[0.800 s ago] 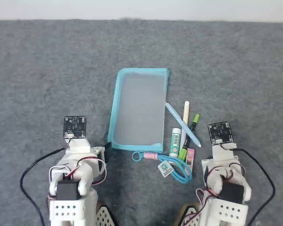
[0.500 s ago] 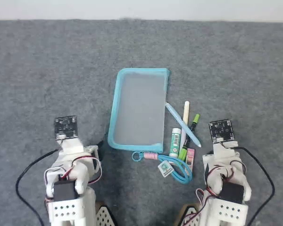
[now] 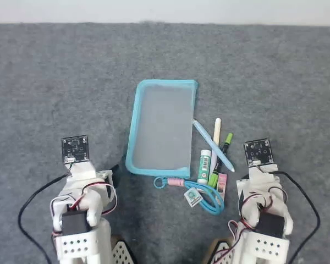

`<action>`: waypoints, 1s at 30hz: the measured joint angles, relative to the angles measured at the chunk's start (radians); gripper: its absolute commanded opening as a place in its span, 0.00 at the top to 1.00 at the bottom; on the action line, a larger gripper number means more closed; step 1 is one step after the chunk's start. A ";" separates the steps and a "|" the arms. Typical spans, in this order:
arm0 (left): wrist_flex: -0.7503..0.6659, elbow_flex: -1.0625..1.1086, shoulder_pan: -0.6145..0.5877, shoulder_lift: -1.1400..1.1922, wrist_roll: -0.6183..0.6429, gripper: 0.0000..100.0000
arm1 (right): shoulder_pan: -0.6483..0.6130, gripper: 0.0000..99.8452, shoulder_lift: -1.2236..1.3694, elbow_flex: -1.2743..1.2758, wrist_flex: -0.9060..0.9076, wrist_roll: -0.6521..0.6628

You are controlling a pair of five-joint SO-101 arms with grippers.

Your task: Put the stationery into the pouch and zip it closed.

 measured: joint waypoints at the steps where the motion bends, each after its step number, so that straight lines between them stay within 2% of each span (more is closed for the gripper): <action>1: 0.000 0.000 0.000 0.000 0.000 0.76 | 0.000 0.96 0.000 0.000 0.000 0.021; 5: 0.000 0.000 0.000 0.000 0.000 0.76 | 0.000 0.96 0.000 0.000 0.000 0.123; 11: 0.000 0.000 0.000 0.000 0.000 0.76 | -0.002 0.96 0.000 -0.054 0.002 0.140; 13: 0.000 0.000 0.000 0.000 0.000 0.76 | -0.040 0.96 0.000 -0.110 0.028 0.140; 18: 0.000 0.000 0.000 0.000 0.000 0.76 | -0.180 0.96 0.153 -0.276 0.051 0.141; 23: 0.000 0.000 0.000 0.000 0.000 0.76 | -0.356 0.96 0.489 -0.502 0.052 0.130; 30: 0.000 0.000 0.000 0.000 0.000 0.76 | -0.698 0.95 0.977 -0.761 0.121 0.023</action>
